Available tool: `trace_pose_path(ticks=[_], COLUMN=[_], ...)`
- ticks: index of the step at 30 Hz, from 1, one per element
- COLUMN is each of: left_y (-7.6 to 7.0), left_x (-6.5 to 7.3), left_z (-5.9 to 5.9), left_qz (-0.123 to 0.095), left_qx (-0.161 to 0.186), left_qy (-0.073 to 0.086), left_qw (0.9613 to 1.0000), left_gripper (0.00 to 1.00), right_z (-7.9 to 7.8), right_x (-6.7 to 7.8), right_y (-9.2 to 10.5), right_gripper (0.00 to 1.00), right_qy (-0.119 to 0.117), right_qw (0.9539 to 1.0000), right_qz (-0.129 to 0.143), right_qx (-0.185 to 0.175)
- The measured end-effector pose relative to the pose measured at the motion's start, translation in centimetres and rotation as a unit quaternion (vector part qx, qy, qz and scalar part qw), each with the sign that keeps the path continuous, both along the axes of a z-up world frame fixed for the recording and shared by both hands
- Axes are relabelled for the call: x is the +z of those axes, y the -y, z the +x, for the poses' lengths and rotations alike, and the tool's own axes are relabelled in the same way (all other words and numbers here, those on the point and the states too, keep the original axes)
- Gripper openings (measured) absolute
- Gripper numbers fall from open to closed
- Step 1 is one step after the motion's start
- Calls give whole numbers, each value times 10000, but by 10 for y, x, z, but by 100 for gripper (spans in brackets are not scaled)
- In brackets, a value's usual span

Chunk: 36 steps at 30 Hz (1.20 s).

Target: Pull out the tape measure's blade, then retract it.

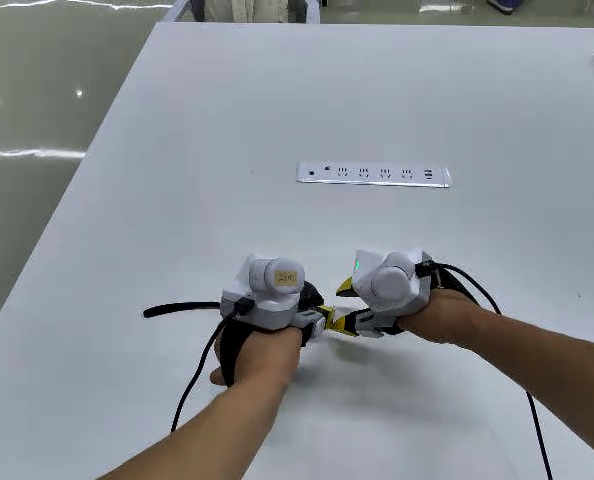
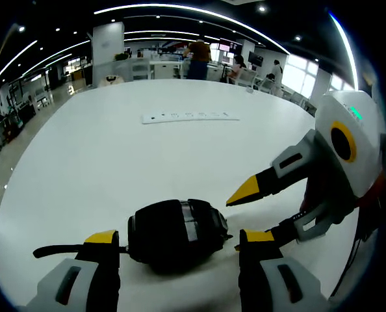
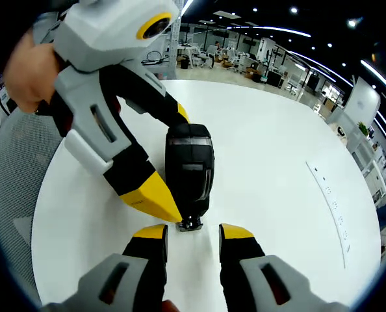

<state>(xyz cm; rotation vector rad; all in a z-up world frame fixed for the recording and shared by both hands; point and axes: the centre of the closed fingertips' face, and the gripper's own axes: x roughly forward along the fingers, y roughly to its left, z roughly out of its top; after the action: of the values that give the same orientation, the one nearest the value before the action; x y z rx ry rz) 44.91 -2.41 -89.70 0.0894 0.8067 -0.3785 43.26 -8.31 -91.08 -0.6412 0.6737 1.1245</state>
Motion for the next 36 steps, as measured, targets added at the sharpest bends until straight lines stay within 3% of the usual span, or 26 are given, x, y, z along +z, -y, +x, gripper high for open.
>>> trace_pose_path(ticks=[10,17,30,34,36], left_y=[-7,-13,-27,-32,-33], left_x=[13,15,27,30,33], left_z=[-8,-20,-41,-48,-53], left_qz=[25,72,-114,-175,-223], left_qx=[-62,-128,-162,-155,-134], left_qy=[104,78,224,238,233], left_qw=[9999,9999,9996,9994,9994], left_gripper=[76,76,83,86,86], right_z=[-10,-10,-38,-46,-53], right_x=[10,25,44,57,61], right_y=[7,17,29,31,31], right_gripper=[34,38,46,47,48], right_qy=[34,135,-82,-48,-35], right_qw=[9988,9937,9784,9702,9687], right_qz=[170,396,735,949,1003], right_qx=[-464,-1039,-1931,-2229,-2270])
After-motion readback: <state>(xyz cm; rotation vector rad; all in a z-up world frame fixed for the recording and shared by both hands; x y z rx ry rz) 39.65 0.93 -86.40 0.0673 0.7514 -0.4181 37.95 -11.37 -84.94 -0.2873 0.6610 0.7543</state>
